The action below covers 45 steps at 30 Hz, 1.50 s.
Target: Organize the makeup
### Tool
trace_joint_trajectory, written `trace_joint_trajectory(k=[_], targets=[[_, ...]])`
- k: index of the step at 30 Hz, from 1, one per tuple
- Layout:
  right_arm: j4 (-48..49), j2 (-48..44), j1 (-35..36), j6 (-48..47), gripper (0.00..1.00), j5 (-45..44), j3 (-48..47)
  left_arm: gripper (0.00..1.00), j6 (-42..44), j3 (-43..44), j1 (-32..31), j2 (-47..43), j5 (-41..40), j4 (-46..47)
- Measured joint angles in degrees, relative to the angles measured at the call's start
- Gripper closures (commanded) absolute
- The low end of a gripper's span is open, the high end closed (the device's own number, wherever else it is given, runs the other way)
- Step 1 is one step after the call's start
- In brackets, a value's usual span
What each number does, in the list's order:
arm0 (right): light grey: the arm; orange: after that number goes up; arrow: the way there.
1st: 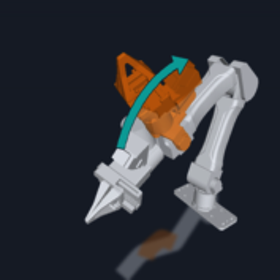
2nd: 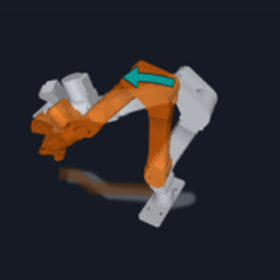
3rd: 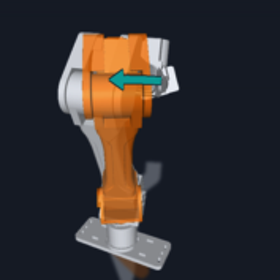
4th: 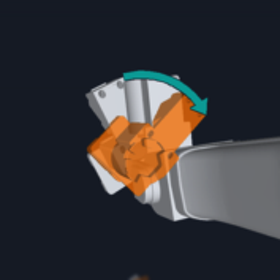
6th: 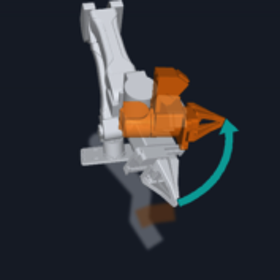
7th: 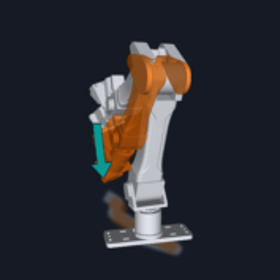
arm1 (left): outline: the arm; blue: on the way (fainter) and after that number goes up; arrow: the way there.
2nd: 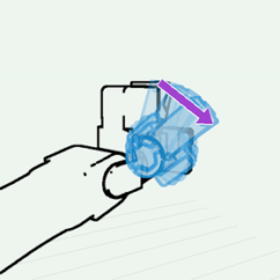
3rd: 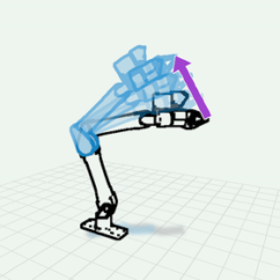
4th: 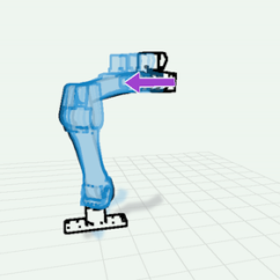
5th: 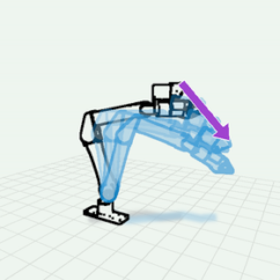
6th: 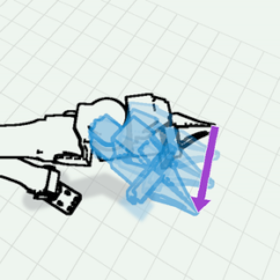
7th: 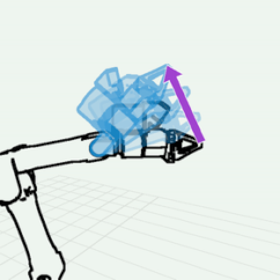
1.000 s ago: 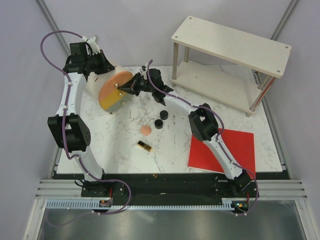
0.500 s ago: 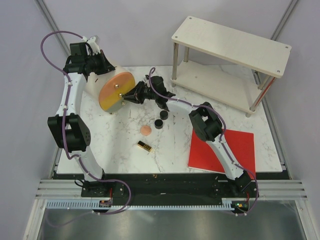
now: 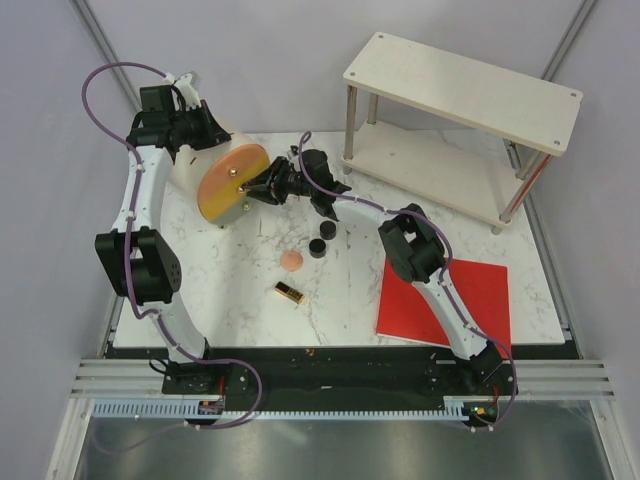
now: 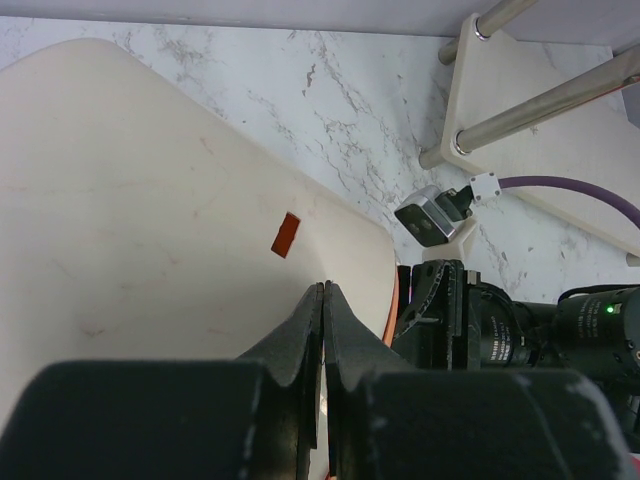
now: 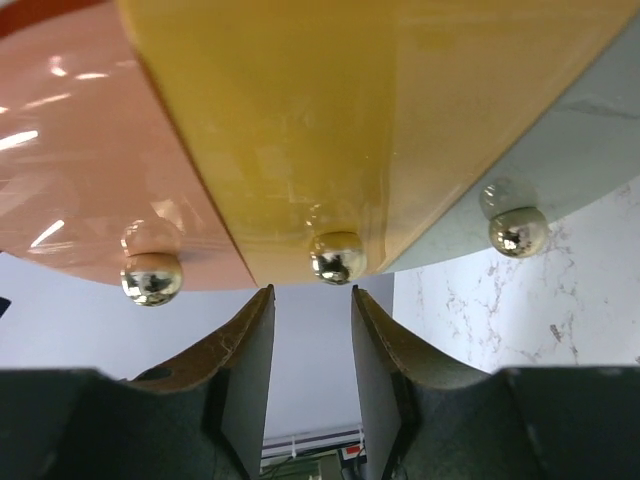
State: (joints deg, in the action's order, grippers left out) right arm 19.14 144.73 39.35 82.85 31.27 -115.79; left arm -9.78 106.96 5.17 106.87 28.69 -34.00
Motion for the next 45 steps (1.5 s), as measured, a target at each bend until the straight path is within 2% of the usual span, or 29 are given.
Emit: trace_joint_trajectory(k=[11,45], targets=[[-0.02,3.15,0.00,1.49,0.60,-0.17,-7.10,0.92,0.00,-0.17,0.00,-0.07,0.02,0.13],[-5.40,2.14,-0.46,-3.56,0.52,-0.70,-4.11,0.92,0.00,-0.22,0.00,-0.11,0.09,0.15]])
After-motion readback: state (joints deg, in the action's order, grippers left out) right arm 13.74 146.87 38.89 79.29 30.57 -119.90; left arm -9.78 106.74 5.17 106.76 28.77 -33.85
